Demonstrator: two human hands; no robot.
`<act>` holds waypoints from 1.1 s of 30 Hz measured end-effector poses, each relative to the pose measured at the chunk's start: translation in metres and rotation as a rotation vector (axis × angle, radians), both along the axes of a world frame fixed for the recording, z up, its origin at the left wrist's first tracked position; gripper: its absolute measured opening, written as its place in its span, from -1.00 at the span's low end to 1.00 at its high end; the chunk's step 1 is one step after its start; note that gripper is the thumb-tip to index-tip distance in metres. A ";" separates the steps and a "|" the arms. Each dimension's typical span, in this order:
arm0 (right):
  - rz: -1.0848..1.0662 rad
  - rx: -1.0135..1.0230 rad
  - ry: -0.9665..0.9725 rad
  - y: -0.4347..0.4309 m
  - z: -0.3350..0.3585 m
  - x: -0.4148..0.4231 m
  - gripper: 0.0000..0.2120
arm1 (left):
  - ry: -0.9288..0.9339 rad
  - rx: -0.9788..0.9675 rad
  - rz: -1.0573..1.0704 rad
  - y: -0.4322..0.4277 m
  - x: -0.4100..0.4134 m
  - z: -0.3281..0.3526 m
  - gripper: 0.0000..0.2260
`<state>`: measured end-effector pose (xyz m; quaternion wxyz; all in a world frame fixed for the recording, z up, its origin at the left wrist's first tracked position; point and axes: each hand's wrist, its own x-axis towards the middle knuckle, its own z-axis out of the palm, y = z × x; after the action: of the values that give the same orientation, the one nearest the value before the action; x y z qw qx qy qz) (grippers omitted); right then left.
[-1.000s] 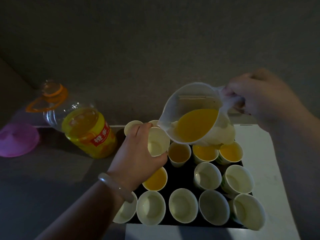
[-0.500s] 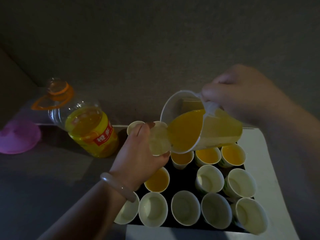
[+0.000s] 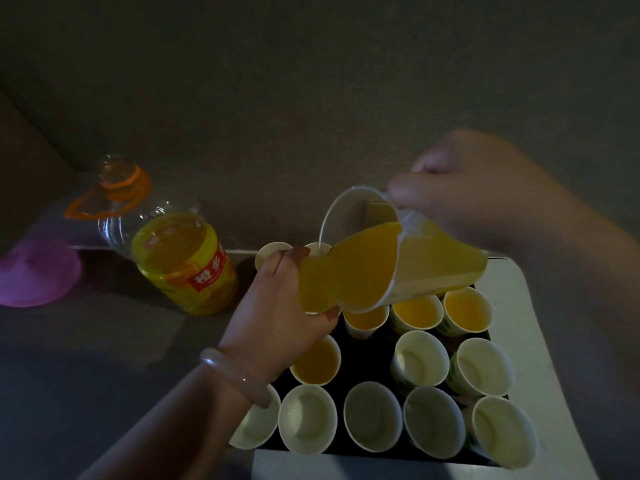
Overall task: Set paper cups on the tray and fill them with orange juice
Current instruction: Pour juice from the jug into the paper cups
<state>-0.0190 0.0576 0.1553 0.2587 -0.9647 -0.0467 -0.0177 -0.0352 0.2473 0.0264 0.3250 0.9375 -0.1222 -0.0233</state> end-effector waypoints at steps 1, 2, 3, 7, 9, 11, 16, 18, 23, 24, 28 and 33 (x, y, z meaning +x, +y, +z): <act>0.001 0.002 0.000 0.000 0.000 0.000 -0.67 | 0.005 -0.003 0.002 0.001 0.000 0.000 -0.32; 0.002 0.002 -0.001 0.001 0.000 0.000 -0.67 | 0.005 -0.006 0.003 0.001 -0.001 0.000 -0.33; 0.001 -0.001 -0.002 0.001 0.000 0.000 -0.66 | 0.008 -0.003 0.004 0.002 -0.001 0.000 -0.33; 0.002 -0.016 -0.005 0.002 0.000 0.000 -0.67 | 0.019 0.000 0.015 0.004 -0.001 -0.002 -0.26; -0.004 -0.018 -0.005 0.002 0.001 0.000 -0.66 | 0.025 0.001 0.011 0.005 -0.001 -0.002 -0.26; -0.004 -0.020 -0.001 0.002 0.002 0.001 -0.65 | 0.020 -0.004 0.014 0.006 -0.001 -0.003 -0.25; -0.007 -0.039 -0.002 0.001 0.003 0.001 -0.68 | 0.035 -0.009 0.020 0.007 -0.001 -0.004 -0.23; -0.007 -0.042 0.002 0.001 0.004 0.001 -0.66 | 0.036 -0.004 0.013 0.007 -0.002 -0.004 -0.24; -0.009 -0.044 0.003 0.001 0.004 0.001 -0.69 | 0.033 -0.002 0.008 0.007 -0.002 -0.003 -0.23; -0.008 -0.043 0.003 0.001 0.004 0.001 -0.70 | 0.033 -0.003 0.007 0.007 -0.002 -0.003 -0.23; 0.001 -0.044 -0.005 0.001 0.005 0.001 -0.67 | 0.041 -0.001 -0.001 0.007 -0.002 -0.002 -0.22; 0.000 -0.049 -0.004 0.000 0.006 0.002 -0.69 | 0.047 -0.003 0.002 0.007 -0.002 0.000 -0.23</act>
<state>-0.0171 0.0575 0.1612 0.2348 -0.9707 -0.0477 -0.0187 -0.0369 0.2542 0.0263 0.3294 0.9363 -0.1134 -0.0447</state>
